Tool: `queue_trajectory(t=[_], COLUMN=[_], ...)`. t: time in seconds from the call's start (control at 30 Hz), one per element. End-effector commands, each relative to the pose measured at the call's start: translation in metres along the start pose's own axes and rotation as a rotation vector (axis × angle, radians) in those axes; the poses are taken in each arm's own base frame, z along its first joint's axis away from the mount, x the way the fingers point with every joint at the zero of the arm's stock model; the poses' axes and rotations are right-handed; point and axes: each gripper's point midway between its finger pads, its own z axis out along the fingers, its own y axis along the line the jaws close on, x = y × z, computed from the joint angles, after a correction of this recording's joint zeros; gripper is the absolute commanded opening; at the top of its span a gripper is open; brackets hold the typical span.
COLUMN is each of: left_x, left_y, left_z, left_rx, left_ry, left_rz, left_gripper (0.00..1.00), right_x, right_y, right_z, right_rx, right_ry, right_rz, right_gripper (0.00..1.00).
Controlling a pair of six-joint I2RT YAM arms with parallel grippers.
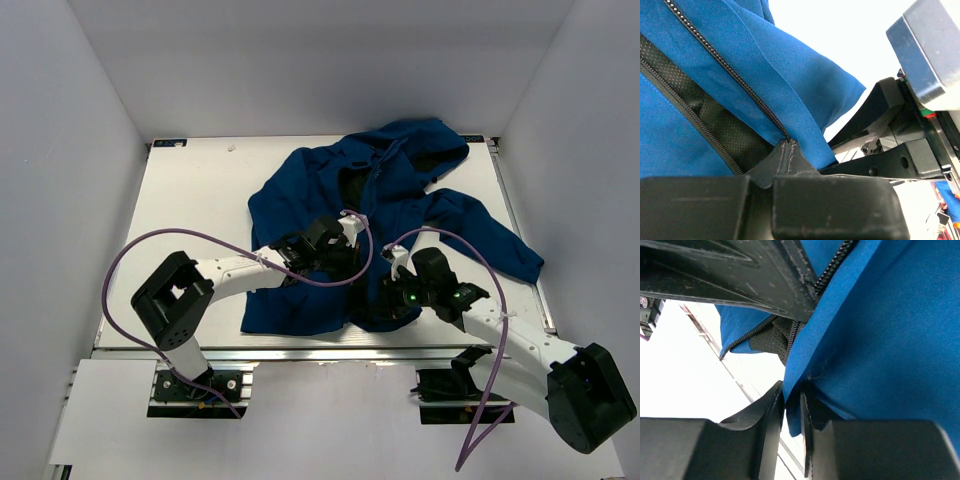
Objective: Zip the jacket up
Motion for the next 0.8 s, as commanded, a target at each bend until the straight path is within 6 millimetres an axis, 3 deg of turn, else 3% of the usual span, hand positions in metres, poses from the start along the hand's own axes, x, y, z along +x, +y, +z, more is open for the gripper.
queue_trajectory(t=[0.0, 0.07, 0.2, 0.3, 0.33, 0.37, 0.6, 0.63, 0.7, 0.73, 0.77], left_x=[-0.035, -0.035, -0.037, -0.039, -0.040, -0.040, -0.038, -0.035, -0.026, -0.021, -0.009], left_y=[-0.021, -0.023, -0.024, -0.027, -0.029, -0.030, -0.024, -0.021, -0.016, -0.013, -0.006], left_z=[-0.014, -0.013, -0.013, -0.013, -0.013, -0.013, -0.011, -0.012, -0.015, -0.021, -0.024], left_rx=[0.031, 0.040, 0.044, 0.057, 0.064, 0.068, 0.036, 0.019, -0.009, -0.032, -0.053], left_ry=[-0.099, -0.093, -0.100, -0.100, -0.102, -0.102, -0.086, -0.060, -0.024, -0.009, 0.012], left_rz=[0.051, 0.052, 0.057, 0.063, 0.066, 0.065, 0.056, 0.049, 0.039, 0.029, 0.017], left_gripper=[0.00, 0.00, 0.00, 0.00, 0.00, 0.00, 0.00, 0.05, 0.30, 0.46, 0.69], right_x=[-0.002, -0.002, 0.000, 0.001, 0.001, 0.001, -0.016, -0.020, -0.027, -0.026, -0.031], right_y=[0.011, 0.010, 0.013, 0.011, 0.010, 0.011, 0.012, 0.012, 0.006, 0.005, 0.005], right_z=[-0.005, -0.005, -0.003, -0.002, -0.002, -0.002, -0.009, -0.013, -0.018, -0.021, -0.025], right_rx=[-0.040, -0.036, -0.062, -0.054, -0.050, -0.053, -0.020, -0.001, 0.049, 0.062, 0.075], right_ry=[0.008, 0.006, 0.021, 0.023, 0.022, 0.020, -0.054, -0.062, -0.087, -0.075, -0.089], right_rz=[-0.006, -0.005, -0.005, -0.003, -0.003, -0.005, -0.002, 0.016, 0.030, 0.040, 0.040], right_gripper=[0.25, 0.18, 0.24, 0.12, 0.03, 0.00, 0.00, 0.00, 0.00, 0.00, 0.00])
